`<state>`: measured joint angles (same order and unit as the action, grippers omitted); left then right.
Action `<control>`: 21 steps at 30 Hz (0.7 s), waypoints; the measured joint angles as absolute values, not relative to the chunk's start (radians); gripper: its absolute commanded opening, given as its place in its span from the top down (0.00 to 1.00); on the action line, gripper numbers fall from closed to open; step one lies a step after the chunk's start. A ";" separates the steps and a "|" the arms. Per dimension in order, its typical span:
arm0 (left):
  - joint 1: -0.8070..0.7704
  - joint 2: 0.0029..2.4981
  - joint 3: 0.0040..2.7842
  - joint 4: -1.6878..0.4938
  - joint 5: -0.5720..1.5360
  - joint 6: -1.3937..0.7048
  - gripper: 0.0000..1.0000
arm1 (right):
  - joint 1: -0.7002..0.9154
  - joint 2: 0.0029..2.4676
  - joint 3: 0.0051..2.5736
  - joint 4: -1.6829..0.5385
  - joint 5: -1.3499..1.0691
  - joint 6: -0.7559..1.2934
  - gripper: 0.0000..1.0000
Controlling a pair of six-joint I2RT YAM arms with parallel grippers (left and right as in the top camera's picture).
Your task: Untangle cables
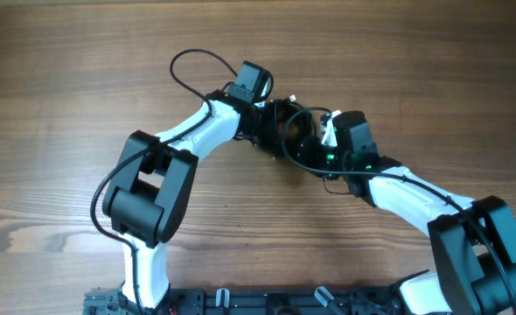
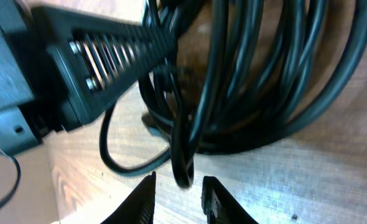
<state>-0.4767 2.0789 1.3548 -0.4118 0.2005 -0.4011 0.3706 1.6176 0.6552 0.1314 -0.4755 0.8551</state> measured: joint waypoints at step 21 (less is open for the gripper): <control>-0.477 2.080 1.355 -0.406 0.201 -0.401 0.96 | 0.371 1.618 0.655 0.059 -0.429 0.867 0.78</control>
